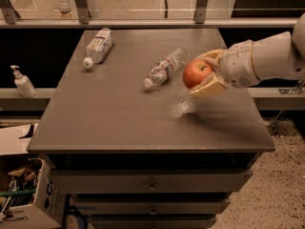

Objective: Move apple near water bottle

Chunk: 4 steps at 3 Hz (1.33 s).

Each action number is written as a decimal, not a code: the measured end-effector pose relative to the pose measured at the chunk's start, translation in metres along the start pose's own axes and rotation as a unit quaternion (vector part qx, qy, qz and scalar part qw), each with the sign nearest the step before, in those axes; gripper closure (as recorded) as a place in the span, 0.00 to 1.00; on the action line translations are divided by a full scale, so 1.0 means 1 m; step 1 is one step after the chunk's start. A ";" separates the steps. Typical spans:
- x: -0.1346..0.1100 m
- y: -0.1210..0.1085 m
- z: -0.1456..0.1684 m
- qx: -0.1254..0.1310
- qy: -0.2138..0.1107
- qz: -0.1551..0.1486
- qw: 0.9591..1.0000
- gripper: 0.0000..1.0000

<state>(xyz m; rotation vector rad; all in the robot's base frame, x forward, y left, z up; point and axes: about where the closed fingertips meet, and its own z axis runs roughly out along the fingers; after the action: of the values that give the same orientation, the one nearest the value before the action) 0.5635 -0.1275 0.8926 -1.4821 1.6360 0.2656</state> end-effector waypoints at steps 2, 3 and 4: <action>0.017 -0.021 0.044 0.027 0.026 0.015 0.999 1.00; 0.018 -0.033 0.059 0.041 0.034 0.030 0.998 1.00; 0.018 -0.038 0.070 0.047 0.046 0.040 0.997 1.00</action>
Offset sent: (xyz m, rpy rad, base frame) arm 0.0661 0.0148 -0.0458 -0.0279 0.0055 -0.1404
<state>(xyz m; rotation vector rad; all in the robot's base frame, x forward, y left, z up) 0.6308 -0.1027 0.8534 -1.3784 1.7589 0.1655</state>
